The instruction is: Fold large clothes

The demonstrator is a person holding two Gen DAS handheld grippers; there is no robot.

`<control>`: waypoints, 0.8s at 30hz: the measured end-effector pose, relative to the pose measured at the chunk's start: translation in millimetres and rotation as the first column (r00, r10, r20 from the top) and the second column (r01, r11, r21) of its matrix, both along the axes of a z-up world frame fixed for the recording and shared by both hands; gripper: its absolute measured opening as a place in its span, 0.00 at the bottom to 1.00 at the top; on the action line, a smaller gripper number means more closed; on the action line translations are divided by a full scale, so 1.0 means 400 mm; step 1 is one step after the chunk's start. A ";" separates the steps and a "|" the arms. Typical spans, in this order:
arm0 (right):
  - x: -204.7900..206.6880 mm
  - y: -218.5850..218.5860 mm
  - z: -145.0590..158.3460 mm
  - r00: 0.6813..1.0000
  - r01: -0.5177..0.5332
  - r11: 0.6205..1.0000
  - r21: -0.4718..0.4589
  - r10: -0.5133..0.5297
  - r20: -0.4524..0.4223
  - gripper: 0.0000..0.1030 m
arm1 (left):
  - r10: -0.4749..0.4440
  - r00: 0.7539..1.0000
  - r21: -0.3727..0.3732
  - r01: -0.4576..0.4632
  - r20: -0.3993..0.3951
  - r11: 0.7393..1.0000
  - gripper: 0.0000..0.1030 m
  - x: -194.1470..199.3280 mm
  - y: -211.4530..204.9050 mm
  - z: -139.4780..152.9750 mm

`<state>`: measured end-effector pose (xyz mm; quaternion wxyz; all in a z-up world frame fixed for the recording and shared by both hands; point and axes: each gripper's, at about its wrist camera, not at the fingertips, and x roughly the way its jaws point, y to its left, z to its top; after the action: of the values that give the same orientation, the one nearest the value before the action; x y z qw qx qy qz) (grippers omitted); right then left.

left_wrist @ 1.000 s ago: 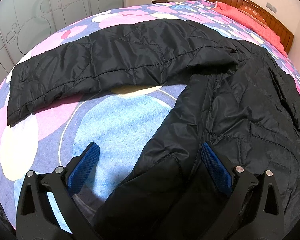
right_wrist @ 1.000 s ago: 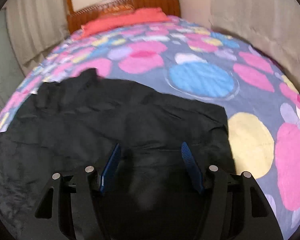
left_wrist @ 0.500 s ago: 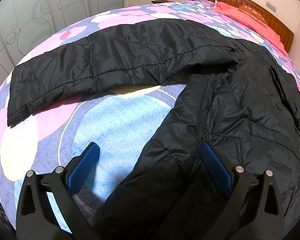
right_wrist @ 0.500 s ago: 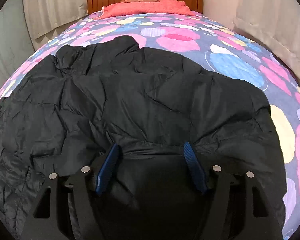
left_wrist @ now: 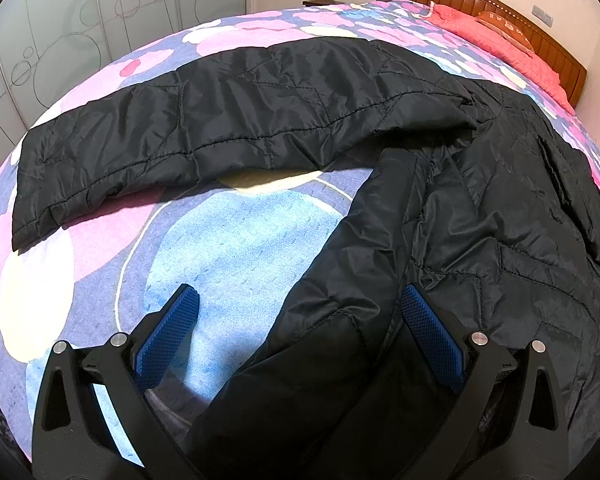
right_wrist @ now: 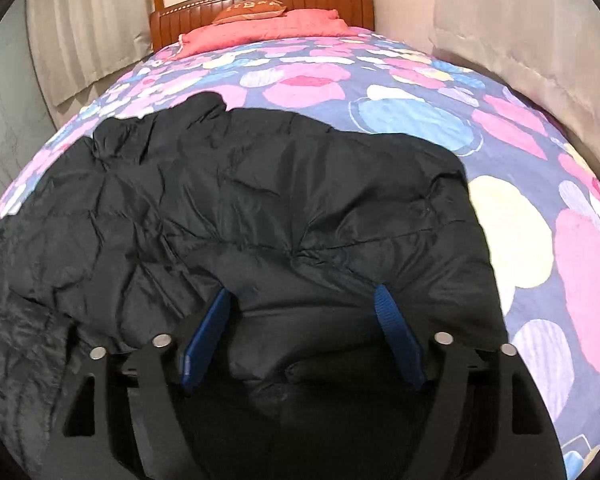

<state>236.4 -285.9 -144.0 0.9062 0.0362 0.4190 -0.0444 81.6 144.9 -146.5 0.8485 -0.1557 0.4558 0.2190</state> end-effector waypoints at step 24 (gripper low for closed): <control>-0.020 0.009 -0.009 0.999 -0.006 1.000 -0.015 0.006 0.031 0.77 | 0.220 0.959 -0.278 -0.165 0.179 0.946 0.98 -0.151 0.252 0.035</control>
<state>228.6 -282.3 -147.6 0.9130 0.0290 0.4045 -0.0441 21.4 245.9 -132.6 0.8381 -0.3318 0.3718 0.2219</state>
